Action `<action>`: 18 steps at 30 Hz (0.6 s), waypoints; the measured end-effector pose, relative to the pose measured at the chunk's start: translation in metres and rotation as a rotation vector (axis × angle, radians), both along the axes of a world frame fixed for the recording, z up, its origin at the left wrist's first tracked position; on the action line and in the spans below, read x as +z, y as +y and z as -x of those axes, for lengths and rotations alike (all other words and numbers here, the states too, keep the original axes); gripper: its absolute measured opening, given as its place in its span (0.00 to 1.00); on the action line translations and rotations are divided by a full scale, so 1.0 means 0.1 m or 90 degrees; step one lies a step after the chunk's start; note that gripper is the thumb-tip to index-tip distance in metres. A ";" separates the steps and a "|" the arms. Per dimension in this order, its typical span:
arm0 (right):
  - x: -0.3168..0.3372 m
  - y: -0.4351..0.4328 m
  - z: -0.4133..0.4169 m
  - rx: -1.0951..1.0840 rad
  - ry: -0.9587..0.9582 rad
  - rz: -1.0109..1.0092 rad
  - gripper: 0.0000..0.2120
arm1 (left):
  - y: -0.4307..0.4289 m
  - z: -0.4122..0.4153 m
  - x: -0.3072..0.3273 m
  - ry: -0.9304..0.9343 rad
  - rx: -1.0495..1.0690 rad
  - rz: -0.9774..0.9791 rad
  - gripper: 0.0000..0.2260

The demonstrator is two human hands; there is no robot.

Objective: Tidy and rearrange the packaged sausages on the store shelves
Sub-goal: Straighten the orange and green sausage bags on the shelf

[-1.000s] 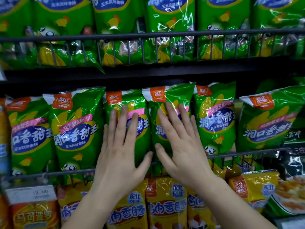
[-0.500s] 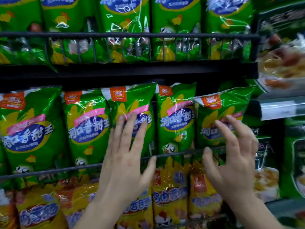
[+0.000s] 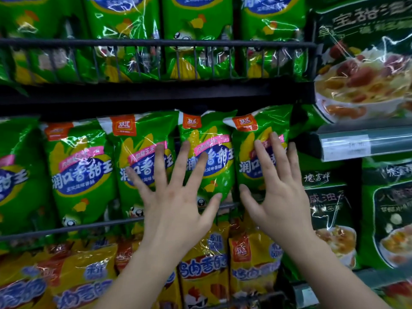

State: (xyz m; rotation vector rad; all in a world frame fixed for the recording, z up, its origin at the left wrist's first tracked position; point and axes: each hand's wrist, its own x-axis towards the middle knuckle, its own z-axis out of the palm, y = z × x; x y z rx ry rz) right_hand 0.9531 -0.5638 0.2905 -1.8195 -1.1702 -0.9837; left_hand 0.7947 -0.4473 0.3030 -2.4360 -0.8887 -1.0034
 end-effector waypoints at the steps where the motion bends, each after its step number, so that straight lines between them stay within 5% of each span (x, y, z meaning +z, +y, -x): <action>1: 0.03 0.02 -0.01 -0.003 0.020 0.013 0.40 | 0.00 -0.01 0.00 -0.005 0.003 0.002 0.33; 18: 0.26 0.14 -0.11 -0.063 0.019 0.041 0.39 | 0.06 -0.03 0.00 -0.052 -0.019 0.028 0.35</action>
